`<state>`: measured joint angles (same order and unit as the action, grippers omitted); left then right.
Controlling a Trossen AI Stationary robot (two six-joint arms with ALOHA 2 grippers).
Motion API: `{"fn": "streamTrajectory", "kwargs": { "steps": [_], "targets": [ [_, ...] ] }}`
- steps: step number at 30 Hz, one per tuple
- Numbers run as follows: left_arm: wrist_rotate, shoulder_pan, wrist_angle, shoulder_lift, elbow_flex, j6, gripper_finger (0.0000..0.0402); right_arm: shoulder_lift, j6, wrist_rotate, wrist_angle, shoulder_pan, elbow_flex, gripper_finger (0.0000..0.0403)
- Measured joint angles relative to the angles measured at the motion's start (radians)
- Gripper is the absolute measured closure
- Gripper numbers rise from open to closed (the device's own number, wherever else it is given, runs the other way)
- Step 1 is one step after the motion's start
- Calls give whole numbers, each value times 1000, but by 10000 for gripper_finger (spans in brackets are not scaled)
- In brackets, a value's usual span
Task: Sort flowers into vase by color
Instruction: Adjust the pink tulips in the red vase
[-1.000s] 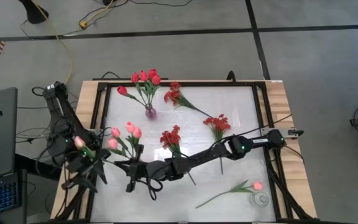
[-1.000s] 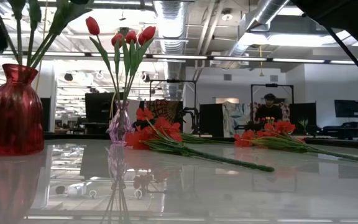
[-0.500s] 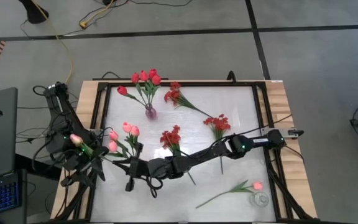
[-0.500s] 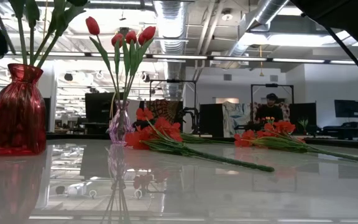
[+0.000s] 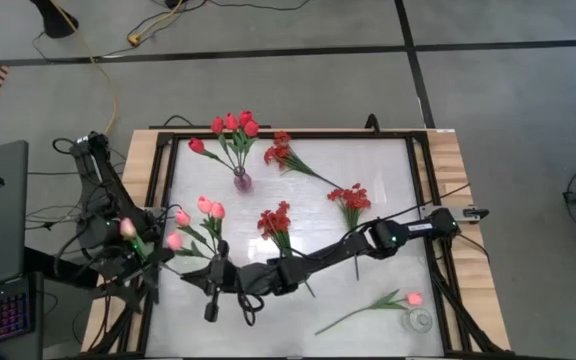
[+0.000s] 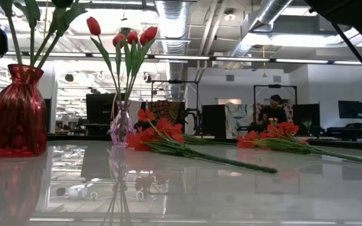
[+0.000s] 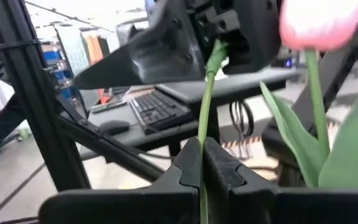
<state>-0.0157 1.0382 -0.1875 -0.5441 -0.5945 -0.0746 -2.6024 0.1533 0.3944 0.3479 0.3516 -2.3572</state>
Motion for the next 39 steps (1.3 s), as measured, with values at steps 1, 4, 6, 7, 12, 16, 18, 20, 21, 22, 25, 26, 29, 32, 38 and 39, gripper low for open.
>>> {"fn": "streamTrajectory", "kwargs": {
  "steps": [1, 4, 6, 7, 12, 16, 18, 20, 21, 22, 25, 26, 29, 32, 38, 39],
  "targets": [
    [9, 0, 0, 0, 0, 4, 221, 1, 21, -1, -22, 0, -1, 373],
    [21, 0, 17, -6, 11, 6, 221, 4, 84, -4, -103, -2, -3, 373],
    [40, 0, 28, -18, 16, 2, 221, 4, 121, -5, -140, -2, -4, 373],
    [45, 0, 43, -29, 20, 0, 221, 4, 131, -8, -154, -2, -4, 373],
    [37, 0, 189, -84, 70, -36, 221, 2, 105, -11, -188, 2, -3, 373],
    [24, 1, 256, -123, 77, -54, 221, 1, 59, -11, -198, 2, -2, 373],
    [19, 1, 295, -140, 78, -70, 221, 1, 59, -19, -215, 2, -2, 373],
    [19, 0, 327, -162, 78, -96, 221, 1, 57, -30, -235, 2, -2, 373],
    [19, 0, 339, -173, 78, -106, 221, 2, 56, -31, -243, 2, -2, 373],
    [19, 0, 351, -186, 79, -113, 221, 2, 55, -32, -247, 2, -2, 373],
    [23, 0, 391, -230, 79, -120, 221, 2, 54, -36, -248, 2, 11, 373],
    [24, 0, 414, -247, 79, -120, 221, 2, 53, -38, -247, 2, 14, 373],
    [24, 0, 483, -295, 79, -127, 221, 1, 45, -42, -250, 2, 17, 374],
    [26, 0, 545, -336, 79, -142, 221, 1, 43, -46, -252, 2, 17, 374],
    [28, 0, 653, -383, 79, -187, 221, 1, 3, -46, -245, 0, 17, 374],
    [28, 0, 663, -387, 79, -190, 221, 1, 2, -47, -244, -1, 17, 374]
  ]
}}
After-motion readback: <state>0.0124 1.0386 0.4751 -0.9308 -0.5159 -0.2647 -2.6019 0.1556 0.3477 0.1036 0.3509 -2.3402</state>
